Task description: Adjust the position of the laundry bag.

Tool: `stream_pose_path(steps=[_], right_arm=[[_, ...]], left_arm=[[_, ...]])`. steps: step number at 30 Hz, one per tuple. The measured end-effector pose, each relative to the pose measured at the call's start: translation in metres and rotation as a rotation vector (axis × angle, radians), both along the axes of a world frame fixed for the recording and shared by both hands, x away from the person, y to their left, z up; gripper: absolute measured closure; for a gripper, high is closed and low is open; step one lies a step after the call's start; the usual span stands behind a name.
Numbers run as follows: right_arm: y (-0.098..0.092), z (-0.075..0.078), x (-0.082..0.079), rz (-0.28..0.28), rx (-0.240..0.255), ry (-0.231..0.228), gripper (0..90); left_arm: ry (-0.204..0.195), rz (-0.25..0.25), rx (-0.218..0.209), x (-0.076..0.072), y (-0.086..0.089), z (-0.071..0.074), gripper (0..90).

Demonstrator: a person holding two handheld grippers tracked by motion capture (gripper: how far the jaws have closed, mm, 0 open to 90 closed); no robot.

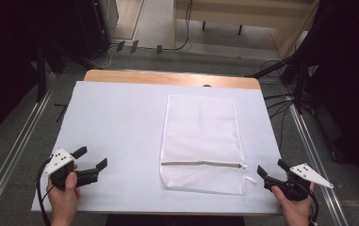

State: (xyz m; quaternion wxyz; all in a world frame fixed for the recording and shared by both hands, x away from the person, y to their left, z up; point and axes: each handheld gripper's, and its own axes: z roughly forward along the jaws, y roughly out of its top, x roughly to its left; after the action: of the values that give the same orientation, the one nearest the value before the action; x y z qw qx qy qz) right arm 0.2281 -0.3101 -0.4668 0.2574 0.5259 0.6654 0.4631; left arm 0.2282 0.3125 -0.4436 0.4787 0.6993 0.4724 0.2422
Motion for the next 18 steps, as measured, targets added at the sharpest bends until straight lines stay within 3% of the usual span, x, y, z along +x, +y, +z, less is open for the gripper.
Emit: stream_pose_path(steps=[3,9,10,15,16,17,18], right_arm=[[0.0,-0.003,0.001,-0.003,-0.002,0.009,13.2],[0.001,-0.003,0.003,0.004,0.024,0.008,13.9],[0.003,-0.003,0.004,0.004,0.021,0.008,14.1],[0.007,-0.001,0.004,0.02,0.021,0.003,15.4],[0.01,-0.001,0.005,0.026,0.014,0.005,16.0],[0.01,-0.001,0.005,0.026,0.014,0.005,16.0],[0.012,-0.002,0.005,0.035,0.013,0.005,16.8]], left_arm=[[0.01,-0.005,0.007,0.002,-0.008,-0.001,13.9],[0.018,-0.013,-0.001,0.007,-0.029,0.0,13.8],[0.039,-0.032,0.001,0.011,-0.039,-0.001,13.8],[0.09,-0.024,-0.025,0.02,-0.057,-0.003,15.0],[0.111,-0.036,-0.03,0.026,-0.067,-0.004,15.9],[0.111,-0.036,-0.03,0.026,-0.067,-0.004,16.6],[0.12,-0.052,-0.008,0.033,-0.081,-0.005,16.6]])
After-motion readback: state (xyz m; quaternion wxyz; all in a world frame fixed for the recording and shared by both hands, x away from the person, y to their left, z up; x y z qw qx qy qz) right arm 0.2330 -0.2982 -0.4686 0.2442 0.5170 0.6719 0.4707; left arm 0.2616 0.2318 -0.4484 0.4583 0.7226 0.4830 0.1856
